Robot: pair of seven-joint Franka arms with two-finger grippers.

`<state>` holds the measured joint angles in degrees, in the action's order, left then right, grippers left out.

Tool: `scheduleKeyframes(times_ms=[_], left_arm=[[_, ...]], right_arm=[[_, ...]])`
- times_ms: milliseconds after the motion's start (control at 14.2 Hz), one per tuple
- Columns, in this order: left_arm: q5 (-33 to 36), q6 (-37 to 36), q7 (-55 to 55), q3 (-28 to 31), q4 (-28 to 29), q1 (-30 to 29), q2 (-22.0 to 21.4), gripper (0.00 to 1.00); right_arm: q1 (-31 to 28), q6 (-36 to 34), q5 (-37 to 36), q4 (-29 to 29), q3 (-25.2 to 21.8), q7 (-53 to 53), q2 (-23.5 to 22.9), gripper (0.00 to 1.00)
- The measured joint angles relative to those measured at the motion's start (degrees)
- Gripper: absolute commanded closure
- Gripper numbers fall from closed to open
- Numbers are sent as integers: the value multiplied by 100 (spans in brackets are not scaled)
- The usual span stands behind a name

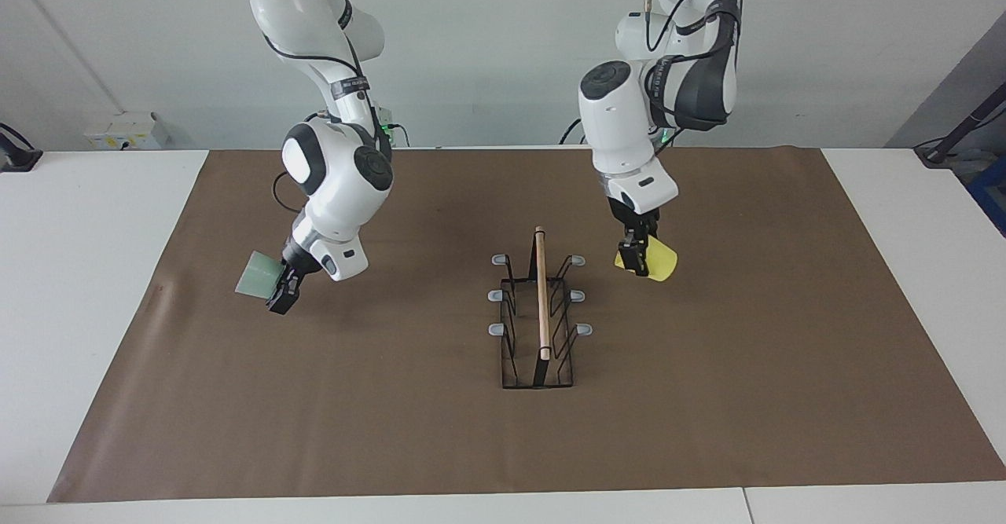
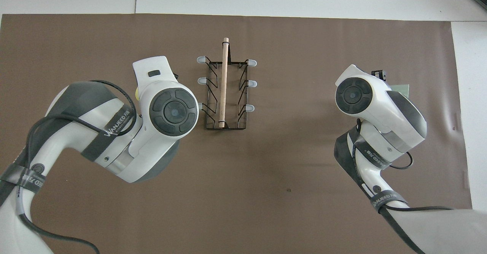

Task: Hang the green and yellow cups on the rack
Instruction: 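Lift the yellow cup with the left gripper toward the rack, then hang the yellow cup on a rack peg while the right gripper carries the green cup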

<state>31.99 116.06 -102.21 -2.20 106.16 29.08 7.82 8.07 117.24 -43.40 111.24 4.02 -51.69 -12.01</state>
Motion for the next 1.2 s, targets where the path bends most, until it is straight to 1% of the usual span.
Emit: scheduleKeyframes(times_ms=[141,352,493,563,704,915,1056,1196], left_arm=[[535,4,-22,1,12,192,13,100],[1223,177,-294,-4,101,406,85,100],[1894,299,-726,-1,161,509,252,100],[2075,345,-875,-7,162,536,336,100],[2185,365,-1059,-1,162,632,411,100],[2265,312,-1257,2,159,942,406,100],[2347,221,-1291,4,190,1106,405,100],[2406,215,-1313,15,239,1118,404,100]], right_arm=[[-6,0,843,-153,-4,-1,146,100],[-7,6,1930,-420,-3,58,184,100],[-6,39,2592,-536,-1,240,247,100],[-5,66,2898,-580,3,347,313,100],[-4,84,3404,-707,13,513,450,100],[-5,171,4239,-857,13,567,611,100],[-2,538,5043,-863,38,566,642,100],[1,857,5903,-871,113,520,651,100]])
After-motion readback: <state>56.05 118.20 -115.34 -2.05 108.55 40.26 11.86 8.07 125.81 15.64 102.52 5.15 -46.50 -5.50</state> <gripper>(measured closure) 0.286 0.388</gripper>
